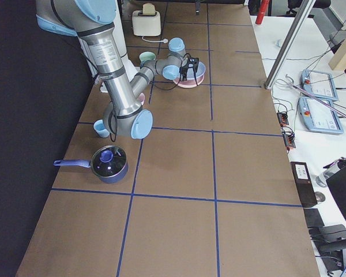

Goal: Stack three plates with pink and blue

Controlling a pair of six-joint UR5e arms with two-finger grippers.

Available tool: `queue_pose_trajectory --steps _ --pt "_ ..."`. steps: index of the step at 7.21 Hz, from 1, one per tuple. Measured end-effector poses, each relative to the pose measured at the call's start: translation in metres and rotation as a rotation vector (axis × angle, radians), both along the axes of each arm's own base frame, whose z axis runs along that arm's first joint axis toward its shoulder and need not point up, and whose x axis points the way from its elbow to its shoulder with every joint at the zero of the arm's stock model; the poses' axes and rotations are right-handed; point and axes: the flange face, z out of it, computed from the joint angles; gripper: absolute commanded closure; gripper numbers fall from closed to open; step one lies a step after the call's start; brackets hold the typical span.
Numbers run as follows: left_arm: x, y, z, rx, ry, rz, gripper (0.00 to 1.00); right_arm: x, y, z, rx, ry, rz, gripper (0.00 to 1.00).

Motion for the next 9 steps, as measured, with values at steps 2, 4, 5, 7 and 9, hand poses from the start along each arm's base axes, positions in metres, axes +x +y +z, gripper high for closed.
queue_pose_trajectory --steps 2,4,5,7,9 --pt "0.0 0.0 0.0 -0.001 0.0 0.0 0.0 -0.004 0.004 -0.002 0.002 -0.002 -0.008 0.0" --pt "0.0 -0.001 0.001 -0.001 0.0 0.0 0.0 -0.005 0.005 -0.004 0.007 -0.004 -0.012 0.0" --pt "0.0 -0.001 0.001 -0.001 -0.001 0.0 0.0 -0.002 0.003 -0.004 0.007 -0.002 -0.008 0.0" --pt "-0.015 -0.005 0.009 0.016 -0.009 0.007 0.0 0.035 -0.027 0.0 0.007 0.073 -0.004 0.0" --pt "-0.07 -0.017 0.045 0.044 -0.016 0.046 0.0 0.108 -0.076 0.03 0.081 0.214 -0.099 0.0"
